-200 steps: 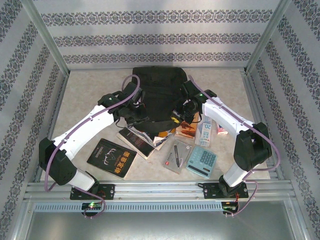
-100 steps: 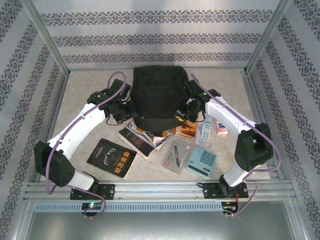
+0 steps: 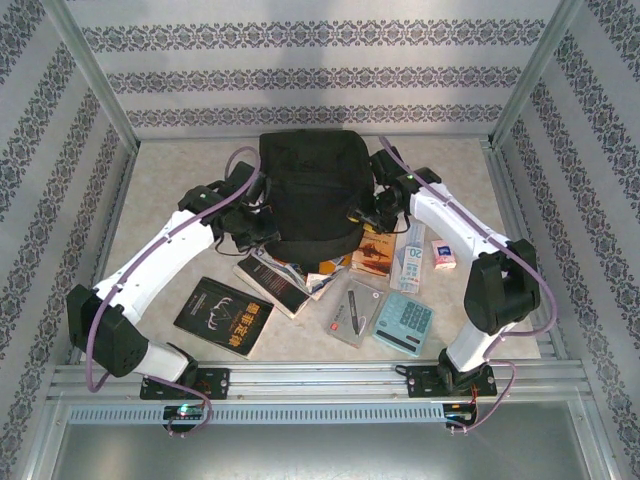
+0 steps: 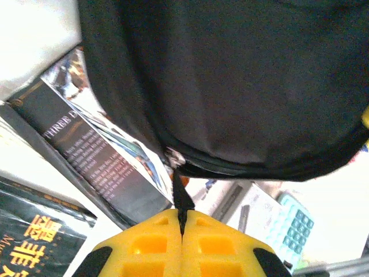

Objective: Pack the student bag
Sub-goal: Unzip the student bag at the top-center of the table.

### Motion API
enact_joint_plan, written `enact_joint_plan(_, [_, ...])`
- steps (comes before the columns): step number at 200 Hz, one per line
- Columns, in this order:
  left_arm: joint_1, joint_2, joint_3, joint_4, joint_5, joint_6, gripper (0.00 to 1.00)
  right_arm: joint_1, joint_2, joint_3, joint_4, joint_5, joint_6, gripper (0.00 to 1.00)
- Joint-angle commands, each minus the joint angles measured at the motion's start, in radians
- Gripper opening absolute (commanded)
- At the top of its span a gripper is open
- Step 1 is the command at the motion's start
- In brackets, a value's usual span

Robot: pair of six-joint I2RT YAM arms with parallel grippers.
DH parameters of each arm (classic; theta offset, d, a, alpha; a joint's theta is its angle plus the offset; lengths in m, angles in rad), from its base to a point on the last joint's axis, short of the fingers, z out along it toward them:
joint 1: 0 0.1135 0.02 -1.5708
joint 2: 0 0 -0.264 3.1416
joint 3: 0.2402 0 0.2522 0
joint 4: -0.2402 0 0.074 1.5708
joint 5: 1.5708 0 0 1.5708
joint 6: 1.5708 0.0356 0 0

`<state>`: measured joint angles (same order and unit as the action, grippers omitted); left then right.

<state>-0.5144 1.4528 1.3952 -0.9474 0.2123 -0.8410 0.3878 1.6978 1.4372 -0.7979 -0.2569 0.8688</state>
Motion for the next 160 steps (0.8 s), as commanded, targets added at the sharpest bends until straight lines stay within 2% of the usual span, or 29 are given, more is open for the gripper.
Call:
enact_joint_plan(1, [-0.048, 0.013, 0.091, -0.04, 0.017, 0.008, 0.0, -0.003, 0.008, 0.066, -0.047, 0.06, -0.008, 0.51])
enact_joint_plan(40, [-0.109, 0.092, 0.234, -0.032, 0.034, 0.002, 0.0, 0.003, -0.096, 0.041, -0.088, 0.043, 0.059, 0.66])
enact_joint_plan(72, [-0.135, 0.156, 0.352, -0.045, 0.046, 0.003, 0.0, -0.012, -0.195, -0.038, -0.098, -0.013, 0.162, 0.67])
enact_joint_plan(118, [-0.175, 0.222, 0.423, -0.029, 0.081, 0.005, 0.0, -0.029, -0.317, -0.043, -0.199, 0.054, 0.173, 0.67])
enact_joint_plan(141, [-0.198, 0.247, 0.435, -0.025, 0.1, 0.023, 0.0, -0.039, -0.357, -0.087, -0.206, -0.004, 0.269, 0.66])
enact_joint_plan(160, [-0.212, 0.258, 0.435, -0.022, 0.108, 0.032, 0.0, -0.034, -0.374, -0.155, -0.146, -0.091, 0.381, 0.66])
